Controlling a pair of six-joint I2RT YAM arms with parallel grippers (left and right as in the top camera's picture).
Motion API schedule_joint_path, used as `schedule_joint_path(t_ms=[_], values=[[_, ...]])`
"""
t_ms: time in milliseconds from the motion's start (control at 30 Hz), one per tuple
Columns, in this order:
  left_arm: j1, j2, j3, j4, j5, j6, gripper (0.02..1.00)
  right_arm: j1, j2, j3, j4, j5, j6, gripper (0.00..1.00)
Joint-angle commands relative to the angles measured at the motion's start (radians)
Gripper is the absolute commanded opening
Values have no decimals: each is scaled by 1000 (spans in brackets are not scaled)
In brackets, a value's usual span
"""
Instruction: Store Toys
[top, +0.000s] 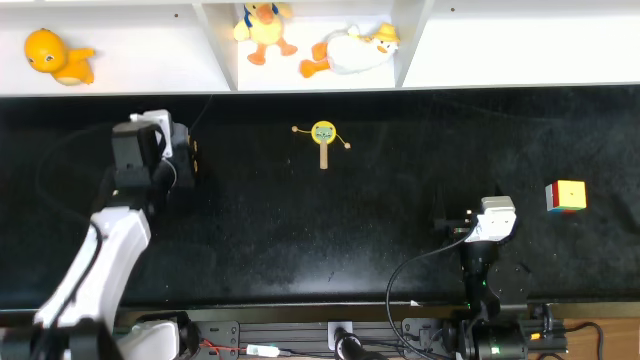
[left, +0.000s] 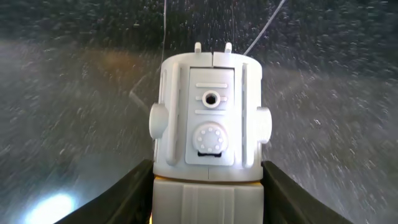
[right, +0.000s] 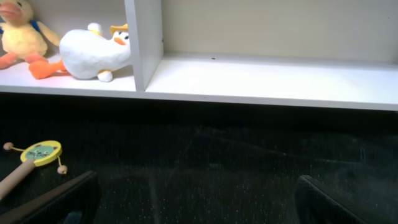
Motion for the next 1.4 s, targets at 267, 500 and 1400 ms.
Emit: schedule_joint_path(t_ms=[267,500,1400], values=[[-8,-226,-16,-7,18,14,463,5,-9,2,3,3,3,998],[-8,-155,68,9,41,10,461,5,-9,2,3,3,3,996],[-41,337,529,83,43,11,467,5,-9,2,3,3,3,998]])
